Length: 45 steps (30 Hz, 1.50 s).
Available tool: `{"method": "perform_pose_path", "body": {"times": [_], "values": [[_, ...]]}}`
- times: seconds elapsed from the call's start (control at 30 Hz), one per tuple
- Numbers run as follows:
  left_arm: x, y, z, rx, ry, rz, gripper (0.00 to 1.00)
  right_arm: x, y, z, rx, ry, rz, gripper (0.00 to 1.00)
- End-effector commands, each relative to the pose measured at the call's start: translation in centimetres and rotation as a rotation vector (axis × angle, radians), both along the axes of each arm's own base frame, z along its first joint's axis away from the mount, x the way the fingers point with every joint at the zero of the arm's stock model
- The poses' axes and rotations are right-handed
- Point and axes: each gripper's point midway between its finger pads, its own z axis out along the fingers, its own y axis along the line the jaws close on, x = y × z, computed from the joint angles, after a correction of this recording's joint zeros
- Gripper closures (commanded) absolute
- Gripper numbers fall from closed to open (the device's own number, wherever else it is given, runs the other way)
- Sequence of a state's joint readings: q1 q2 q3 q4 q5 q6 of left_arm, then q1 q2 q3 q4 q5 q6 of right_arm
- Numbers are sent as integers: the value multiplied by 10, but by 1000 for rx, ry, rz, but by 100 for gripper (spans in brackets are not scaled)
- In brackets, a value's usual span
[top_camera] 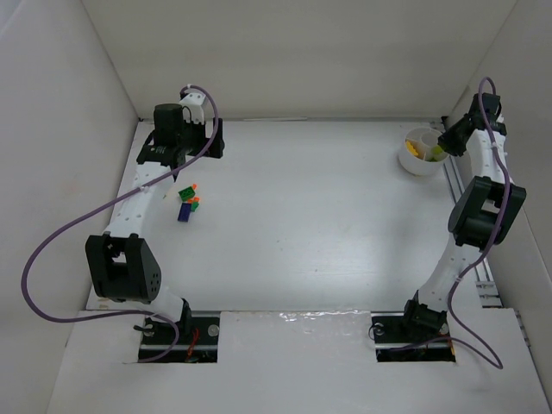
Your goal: Sort the legos into containers by color
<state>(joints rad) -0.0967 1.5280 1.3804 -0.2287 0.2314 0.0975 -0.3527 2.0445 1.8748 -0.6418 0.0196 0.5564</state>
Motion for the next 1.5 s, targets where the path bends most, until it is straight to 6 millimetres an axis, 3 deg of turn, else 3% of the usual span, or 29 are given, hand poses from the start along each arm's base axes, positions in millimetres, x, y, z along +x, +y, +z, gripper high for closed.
{"method": "perform_pose_path", "body": {"times": [0.0,0.17,0.3,0.33,0.43,0.5,0.6,0.63,0.67,0.73,0.77,0.8,0.9,0.93,1.03,1.17,1.37,1.47], "values": [[0,0,13,1,-41,-7,0,11,-9,20,-17,-63,-28,65],[0,0,13,-7,-38,-2,0,10,-8,19,-14,-54,-28,55],[0,6,9,-1,-30,16,0,5,-6,34,-23,-79,-28,47],[0,6,9,-1,-30,16,0,4,-4,29,-13,-70,-22,47],[-2,14,9,-18,-26,30,0,1,7,47,11,-110,16,50],[-6,29,11,-28,-26,54,0,-4,20,57,45,-140,63,52],[-18,49,3,2,4,55,5,-10,52,72,46,-170,177,55],[-23,53,-3,8,21,52,13,-9,62,78,29,-179,210,55],[-30,59,-13,23,42,57,16,-9,84,80,24,-179,261,56],[-42,77,-19,57,59,75,22,-9,109,94,-10,-216,339,56],[-47,83,-35,69,92,78,27,-10,133,93,-4,-214,387,56],[-53,87,-39,76,102,71,36,-10,143,95,-19,-224,419,56],[-67,107,-61,121,156,65,47,-10,184,102,-29,-245,521,56],[-67,117,-66,126,168,83,53,-10,193,102,-28,-247,551,56],[-72,132,-87,134,233,97,57,-10,214,104,-23,-247,592,56],[-75,150,-120,108,332,144,57,-9,221,100,-20,-239,616,56],[-74,166,-143,123,408,209,46,-10,224,94,-3,-225,630,56],[-70,169,-154,126,430,215,46,-10,216,94,8,-227,611,56]]}}
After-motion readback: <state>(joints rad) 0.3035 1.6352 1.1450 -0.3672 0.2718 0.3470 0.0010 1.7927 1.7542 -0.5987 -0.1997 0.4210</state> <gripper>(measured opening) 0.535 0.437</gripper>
